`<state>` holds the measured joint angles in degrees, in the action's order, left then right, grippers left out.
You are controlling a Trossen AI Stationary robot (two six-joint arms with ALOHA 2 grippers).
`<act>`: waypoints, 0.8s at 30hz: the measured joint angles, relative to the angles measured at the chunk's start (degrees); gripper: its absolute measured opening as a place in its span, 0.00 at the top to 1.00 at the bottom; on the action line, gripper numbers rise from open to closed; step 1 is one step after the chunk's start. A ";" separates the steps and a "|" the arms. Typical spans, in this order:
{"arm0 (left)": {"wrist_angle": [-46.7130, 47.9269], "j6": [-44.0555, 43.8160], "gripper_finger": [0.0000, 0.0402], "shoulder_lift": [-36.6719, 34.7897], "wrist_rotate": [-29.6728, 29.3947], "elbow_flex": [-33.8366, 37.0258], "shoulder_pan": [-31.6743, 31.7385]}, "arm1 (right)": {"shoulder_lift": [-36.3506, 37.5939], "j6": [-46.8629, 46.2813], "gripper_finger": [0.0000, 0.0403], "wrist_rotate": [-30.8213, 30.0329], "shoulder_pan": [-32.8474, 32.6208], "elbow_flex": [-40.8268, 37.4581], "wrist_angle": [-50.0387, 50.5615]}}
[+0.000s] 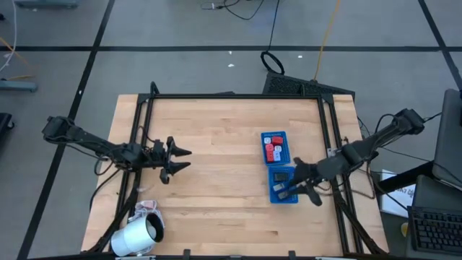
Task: Pick & Place Office items
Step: Return to Home Position
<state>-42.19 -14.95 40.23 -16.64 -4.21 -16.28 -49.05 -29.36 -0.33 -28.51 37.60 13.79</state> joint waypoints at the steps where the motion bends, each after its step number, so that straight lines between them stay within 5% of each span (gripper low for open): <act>1: -0.07 0.82 0.44 -0.41 0.00 0.00 0.10 | 1.26 0.54 0.75 -1.88 0.00 0.00 -0.43; 6: 1.22 3.43 0.44 -3.38 -0.01 -0.02 1.32 | 5.78 4.67 0.76 -10.41 0.02 0.00 -1.14; 13: 9.61 2.04 0.44 -7.81 0.37 -0.02 3.98 | 11.57 7.00 0.75 -14.48 0.00 0.00 4.92; 24: 29.81 2.56 0.44 -27.27 3.64 -0.02 8.85 | 26.53 11.00 0.75 -23.83 0.04 -4.45 6.26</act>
<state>-12.38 -12.39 12.96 -13.00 -4.23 -7.43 -22.52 -18.36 -24.16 -28.47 33.16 20.05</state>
